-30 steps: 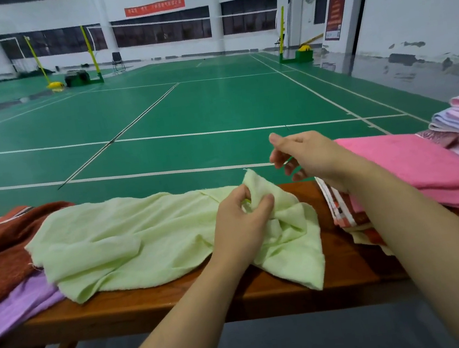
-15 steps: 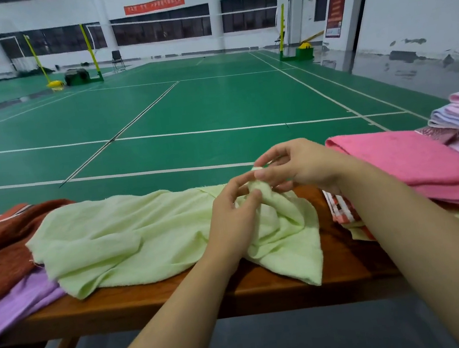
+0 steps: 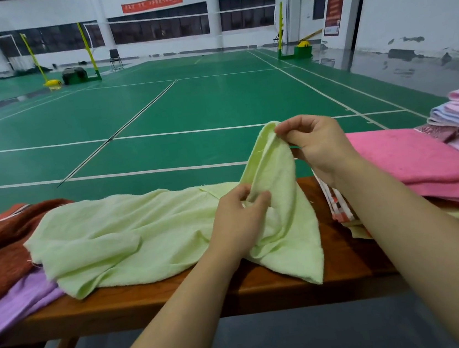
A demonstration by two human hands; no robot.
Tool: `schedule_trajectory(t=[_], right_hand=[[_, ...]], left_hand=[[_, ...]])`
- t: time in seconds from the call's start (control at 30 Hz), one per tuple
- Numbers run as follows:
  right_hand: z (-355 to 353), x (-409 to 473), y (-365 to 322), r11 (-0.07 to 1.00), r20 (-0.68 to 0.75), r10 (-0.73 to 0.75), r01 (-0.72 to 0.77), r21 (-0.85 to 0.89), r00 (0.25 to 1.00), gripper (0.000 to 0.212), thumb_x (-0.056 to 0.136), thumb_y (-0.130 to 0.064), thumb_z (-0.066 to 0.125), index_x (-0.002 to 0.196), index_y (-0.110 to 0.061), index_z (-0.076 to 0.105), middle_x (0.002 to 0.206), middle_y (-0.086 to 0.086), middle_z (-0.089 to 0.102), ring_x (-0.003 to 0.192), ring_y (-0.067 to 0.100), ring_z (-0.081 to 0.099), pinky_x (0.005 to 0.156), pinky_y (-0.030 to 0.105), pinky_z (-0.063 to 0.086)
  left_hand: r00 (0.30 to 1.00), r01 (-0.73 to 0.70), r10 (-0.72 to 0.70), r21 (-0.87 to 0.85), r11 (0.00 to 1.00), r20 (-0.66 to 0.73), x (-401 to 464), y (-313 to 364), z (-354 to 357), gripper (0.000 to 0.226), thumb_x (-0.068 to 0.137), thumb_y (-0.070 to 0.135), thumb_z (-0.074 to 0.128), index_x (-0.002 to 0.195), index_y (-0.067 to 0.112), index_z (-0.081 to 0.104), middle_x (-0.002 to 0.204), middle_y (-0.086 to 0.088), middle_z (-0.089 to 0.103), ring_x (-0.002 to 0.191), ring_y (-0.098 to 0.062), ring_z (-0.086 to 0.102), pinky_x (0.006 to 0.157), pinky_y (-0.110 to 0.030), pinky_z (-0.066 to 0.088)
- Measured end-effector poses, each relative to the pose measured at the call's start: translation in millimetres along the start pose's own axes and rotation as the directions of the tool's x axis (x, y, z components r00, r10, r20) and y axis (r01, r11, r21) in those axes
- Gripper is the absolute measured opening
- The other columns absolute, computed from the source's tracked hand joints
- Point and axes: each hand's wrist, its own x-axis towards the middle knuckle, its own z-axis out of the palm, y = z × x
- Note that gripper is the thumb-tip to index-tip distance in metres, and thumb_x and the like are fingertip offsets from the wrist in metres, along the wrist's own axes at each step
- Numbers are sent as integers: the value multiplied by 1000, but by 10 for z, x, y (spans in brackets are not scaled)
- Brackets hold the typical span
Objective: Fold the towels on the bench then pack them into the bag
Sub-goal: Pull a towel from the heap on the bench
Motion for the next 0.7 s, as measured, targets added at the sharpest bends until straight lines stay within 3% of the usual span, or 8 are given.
schedule_trajectory(t=[0.1, 0.17, 0.23, 0.3, 0.4, 0.53, 0.63, 0.7], right_hand=[[-31, -21, 6, 900, -41, -29, 8, -437, 999, 25, 96, -4, 59, 92, -20, 78, 85, -8, 71, 67, 6, 65, 64, 18, 51], [-24, -58, -8, 821, 6, -52, 47, -569, 999, 17, 95, -13, 65, 99, -24, 78, 85, -13, 68, 70, 7, 61, 64, 23, 47], [-7, -92, -36, 867, 134, 37, 35, -498, 990, 9, 92, -19, 73, 99, -19, 77, 87, -7, 72, 75, 6, 62, 68, 22, 49], [35, -143, -59, 888, 310, 198, -37, -458, 930, 19, 87, -27, 79, 99, -12, 76, 88, 3, 75, 75, 11, 66, 65, 24, 54], [77, -175, -49, 858, 410, 282, -37, -512, 867, 34, 79, -39, 85, 95, -11, 77, 93, 0, 78, 81, 9, 71, 72, 26, 59], [108, -172, -11, 825, 388, 265, 1, -565, 883, 30, 75, -32, 90, 91, -11, 76, 85, 2, 76, 75, 6, 70, 68, 21, 56], [120, -156, 1, 851, 332, 244, -37, -525, 911, 19, 83, -15, 83, 90, -1, 74, 77, 5, 74, 69, 11, 69, 61, 21, 57], [89, -123, -21, 855, 254, 224, -64, -515, 941, 14, 86, -15, 81, 88, -2, 76, 81, 9, 77, 70, 14, 72, 64, 24, 60]], left_hand=[[999, -29, 26, -54, 998, -47, -5, 8, 14, 13, 95, 34, 68, 94, 23, 76, 88, 3, 76, 84, -15, 72, 80, -37, 60], [998, -41, 36, -82, 996, -59, -11, 10, 21, 15, 94, 34, 70, 95, 20, 77, 87, 0, 76, 84, -18, 72, 77, -34, 58], [997, -38, 30, -126, 991, -67, -20, 2, 17, 15, 92, 32, 73, 99, 20, 77, 91, 0, 77, 89, -20, 73, 81, -36, 60], [997, -33, 22, -146, 989, -79, -19, -11, -9, 19, 89, 34, 76, 107, 28, 77, 97, 0, 76, 93, -18, 73, 87, -41, 60], [996, -44, 34, -131, 990, -79, -22, -14, -49, 28, 87, 33, 79, 115, 35, 75, 102, 6, 75, 100, -10, 70, 96, -42, 56], [999, -35, 33, -156, 987, -18, -54, -12, -77, 47, 84, 30, 81, 129, 36, 68, 111, 11, 75, 111, -7, 67, 105, -43, 51], [998, -17, 28, -194, 981, 56, -56, -4, -103, 53, 82, 25, 83, 130, 38, 66, 117, 7, 74, 110, -14, 70, 100, -46, 54], [995, 24, -3, -221, 975, 99, -60, 34, -138, 59, 81, 19, 85, 135, 32, 63, 122, 6, 72, 108, -13, 71, 98, -43, 56]])
